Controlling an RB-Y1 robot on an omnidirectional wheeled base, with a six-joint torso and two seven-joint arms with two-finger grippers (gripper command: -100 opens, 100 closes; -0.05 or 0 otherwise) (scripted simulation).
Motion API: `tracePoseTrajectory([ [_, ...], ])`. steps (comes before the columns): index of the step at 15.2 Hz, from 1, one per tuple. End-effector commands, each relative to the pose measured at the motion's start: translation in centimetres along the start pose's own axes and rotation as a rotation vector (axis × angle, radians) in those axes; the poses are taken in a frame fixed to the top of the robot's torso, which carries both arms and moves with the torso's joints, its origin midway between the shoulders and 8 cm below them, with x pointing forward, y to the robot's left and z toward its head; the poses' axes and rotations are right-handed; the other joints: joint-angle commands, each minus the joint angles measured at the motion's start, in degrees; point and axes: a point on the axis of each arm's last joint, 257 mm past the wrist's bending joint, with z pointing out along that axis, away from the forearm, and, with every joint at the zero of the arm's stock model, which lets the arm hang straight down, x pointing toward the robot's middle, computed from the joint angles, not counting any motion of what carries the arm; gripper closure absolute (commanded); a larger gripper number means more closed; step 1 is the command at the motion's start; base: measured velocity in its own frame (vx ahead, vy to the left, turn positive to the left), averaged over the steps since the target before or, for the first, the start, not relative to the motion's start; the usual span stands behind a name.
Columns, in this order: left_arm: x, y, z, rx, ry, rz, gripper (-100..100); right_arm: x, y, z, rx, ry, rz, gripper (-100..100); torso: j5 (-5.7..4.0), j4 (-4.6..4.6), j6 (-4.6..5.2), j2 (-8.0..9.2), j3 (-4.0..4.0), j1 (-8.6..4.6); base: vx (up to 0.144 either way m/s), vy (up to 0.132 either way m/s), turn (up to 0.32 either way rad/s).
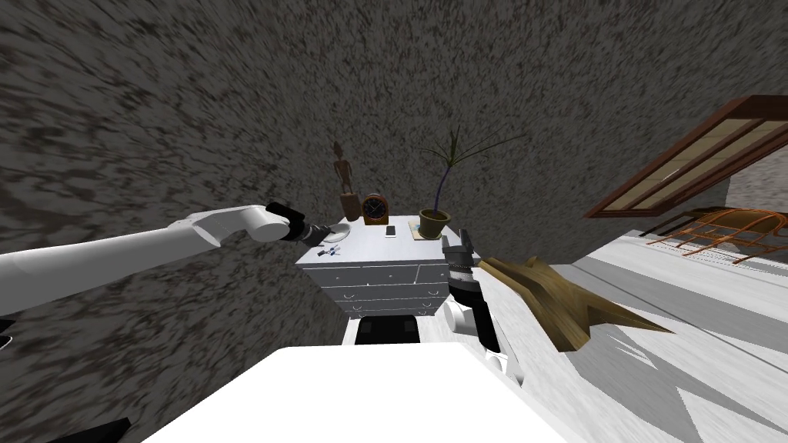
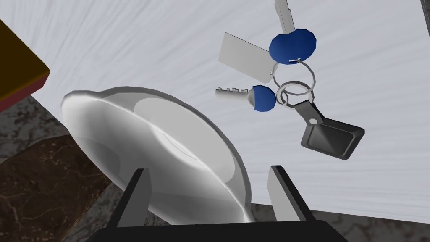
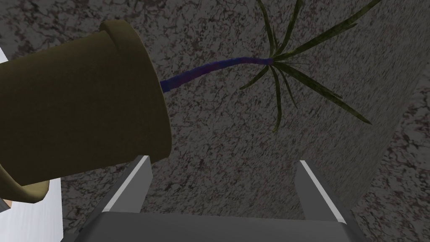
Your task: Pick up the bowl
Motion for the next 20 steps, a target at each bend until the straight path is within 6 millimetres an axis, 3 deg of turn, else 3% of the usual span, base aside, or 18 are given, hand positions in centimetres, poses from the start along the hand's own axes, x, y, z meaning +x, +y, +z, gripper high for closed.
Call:
tracePoseTrajectory([
  [1,0.0,0.0,0.0,0.000,0.000,0.000,100,0.0,0.0,0.0,0.000,0.000,0.000,0,0.00,0.00,0.00,0.00,0.00,0.00,0.000,0.000,0.000],
  [4,0.0,0.1,0.0,-0.002,0.001,-0.003,100,0.0,0.0,0.0,0.000,0.000,0.000,0,0.01,0.03,0.02,0.01,0.02,0.08,0.000,0.000,0.000],
  [7,-1.9,-2.3,0.0,0.024,-0.023,0.023,100,0.0,0.0,0.0,0.000,0.000,0.000,0,-0.03,0.06,0.02,-0.07,0.00,0.07,0.020,-0.028,0.082],
  [9,-2.1,-2.1,0.4,0.021,-0.021,0.028,100,0.0,0.0,0.0,0.000,0.000,0.000,0,-0.07,0.07,0.03,-0.04,0.02,-0.03,0.004,-0.020,0.060],
  [10,-2.6,-3.4,0.3,0.034,-0.025,0.034,100,0.0,0.0,0.0,0.000,0.000,0.000,0,-0.06,0.07,0.05,0.00,0.03,0.04,-0.014,0.001,-0.002],
  [12,-3.0,-3.1,0.7,0.029,-0.025,0.041,100,0.0,0.0,0.0,0.000,0.000,0.000,0,-0.05,0.10,0.07,0.09,0.09,0.08,-0.023,-0.001,0.003],
  [13,-3.4,-4.3,0.5,0.040,-0.028,0.050,100,0.0,0.0,0.0,0.000,0.000,0.000,0,-0.06,0.11,0.05,0.12,0.12,0.08,-0.030,-0.002,0.007],
  [15,-3.7,-4.0,1.0,0.035,-0.025,0.053,100,0.0,0.0,0.0,0.000,0.000,0.000,0,-0.08,0.15,0.07,0.19,0.16,0.06,-0.030,-0.015,0.054],
  [16,-4.0,-5.1,0.9,0.045,-0.022,0.059,100,0.0,0.0,0.0,0.000,0.000,0.000,0,-0.08,0.16,-0.01,0.22,0.19,0.01,-0.048,-0.070,0.329],
  [20,-4.6,-5.4,1.8,0.040,-0.011,0.071,100,0.0,0.0,0.0,0.000,0.000,0.000,0,-0.19,0.22,0.07,0.29,0.26,-0.23,-0.028,-0.069,0.138],
])
